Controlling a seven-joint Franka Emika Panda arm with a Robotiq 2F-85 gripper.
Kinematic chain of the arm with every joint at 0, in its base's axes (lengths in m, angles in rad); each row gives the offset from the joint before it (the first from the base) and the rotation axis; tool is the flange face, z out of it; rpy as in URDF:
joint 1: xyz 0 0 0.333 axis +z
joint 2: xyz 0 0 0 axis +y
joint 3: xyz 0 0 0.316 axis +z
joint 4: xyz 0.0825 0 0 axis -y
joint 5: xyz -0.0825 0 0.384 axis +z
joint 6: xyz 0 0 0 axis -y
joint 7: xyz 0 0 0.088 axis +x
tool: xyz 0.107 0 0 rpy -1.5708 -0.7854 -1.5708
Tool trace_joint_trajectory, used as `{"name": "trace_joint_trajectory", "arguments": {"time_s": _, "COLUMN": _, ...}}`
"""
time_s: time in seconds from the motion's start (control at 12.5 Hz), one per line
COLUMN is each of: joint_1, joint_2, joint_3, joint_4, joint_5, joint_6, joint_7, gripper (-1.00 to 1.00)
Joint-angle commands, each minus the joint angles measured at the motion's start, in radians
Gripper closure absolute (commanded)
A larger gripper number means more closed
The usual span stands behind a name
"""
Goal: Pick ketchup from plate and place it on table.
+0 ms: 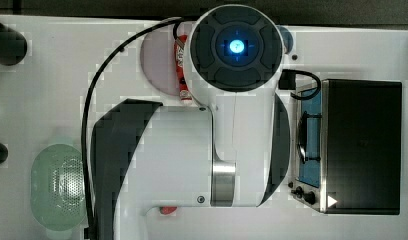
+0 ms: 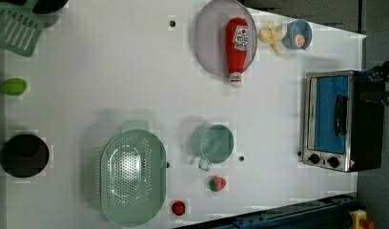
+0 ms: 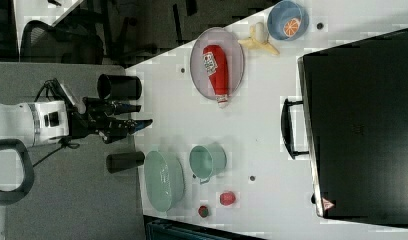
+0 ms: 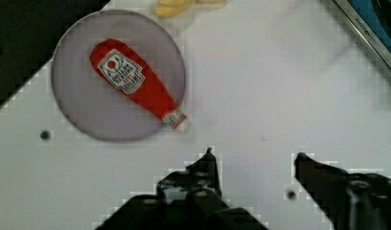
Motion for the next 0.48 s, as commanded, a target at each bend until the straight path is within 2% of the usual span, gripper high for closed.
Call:
{"name": "trace_joint_trajectory", "arguments": {"time_s": 0.08, "joint_1": -0.089, "joint_2": -0.089, "joint_3": 0.044, "joint_4": 0.008, "joint_5": 0.034, "joint_6": -0.165, "joint_7": -0.059, "gripper": -0.41}}
{"name": "trace_joint_trajectory", "arguments": {"time_s": 0.32, "joint_1": -0.085, "joint_2": -0.031, "joint_3": 0.064, "joint_4": 0.009, "joint_5": 0.034, "joint_6": -0.139, "joint_7": -0.068, "gripper": -1.0}}
{"name": "trace_joint_trajectory", "arguments": {"time_s": 0.48, "joint_1": -0.081, "joint_2": 0.022, "joint_3": 0.079, "joint_4": 0.01, "joint_5": 0.035, "joint_6": -0.073, "joint_7": -0.069, "gripper": -1.0}}
